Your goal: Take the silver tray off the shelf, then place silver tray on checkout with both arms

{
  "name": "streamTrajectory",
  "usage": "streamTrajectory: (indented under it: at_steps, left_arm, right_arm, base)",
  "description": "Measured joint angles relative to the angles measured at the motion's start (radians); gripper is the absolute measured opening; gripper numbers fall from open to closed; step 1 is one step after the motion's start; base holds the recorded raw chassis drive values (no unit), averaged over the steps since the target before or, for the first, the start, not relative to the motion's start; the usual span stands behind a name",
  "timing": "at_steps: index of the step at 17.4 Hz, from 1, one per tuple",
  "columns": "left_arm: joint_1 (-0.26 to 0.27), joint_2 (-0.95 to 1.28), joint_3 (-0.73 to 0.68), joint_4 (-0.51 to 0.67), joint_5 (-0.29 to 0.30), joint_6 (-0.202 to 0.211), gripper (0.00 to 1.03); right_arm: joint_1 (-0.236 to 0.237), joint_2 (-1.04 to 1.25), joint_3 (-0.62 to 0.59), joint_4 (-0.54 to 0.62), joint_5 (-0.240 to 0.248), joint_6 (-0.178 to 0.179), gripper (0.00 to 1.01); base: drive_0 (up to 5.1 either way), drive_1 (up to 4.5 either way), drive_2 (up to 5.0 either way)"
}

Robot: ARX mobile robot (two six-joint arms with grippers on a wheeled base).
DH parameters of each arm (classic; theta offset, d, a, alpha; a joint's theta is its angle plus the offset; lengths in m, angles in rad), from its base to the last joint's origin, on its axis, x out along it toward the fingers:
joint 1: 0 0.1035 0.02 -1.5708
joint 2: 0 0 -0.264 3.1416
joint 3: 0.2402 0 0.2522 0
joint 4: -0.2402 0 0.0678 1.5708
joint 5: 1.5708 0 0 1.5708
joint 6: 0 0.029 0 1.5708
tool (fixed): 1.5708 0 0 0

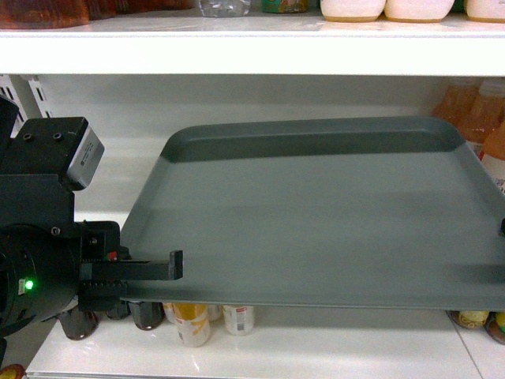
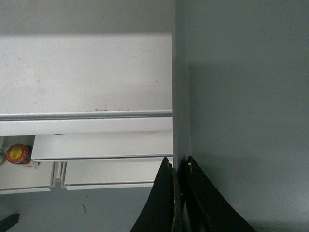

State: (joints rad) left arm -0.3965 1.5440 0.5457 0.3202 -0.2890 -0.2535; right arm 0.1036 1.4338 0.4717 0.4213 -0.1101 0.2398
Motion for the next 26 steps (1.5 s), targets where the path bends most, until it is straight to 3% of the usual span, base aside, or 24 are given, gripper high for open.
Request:
streamTrajectory:
  at_steps: [12,26]
  left_arm:
    - [0.0,0.008,0.0,-0.003,-0.003,0.018,0.03]
    - [-0.001,0.009,-0.001,-0.004,-0.007,0.019,0.03]
  right_arm:
    - [0.001,0.014,0.0,-0.008,0.0,0.004,0.02]
    - [0.001,0.018,-0.003,-0.006,-0.001,0.005,0.02]
  base:
    - [0.0,0.0,0.0]
    - [0.1,-4.2,4.4]
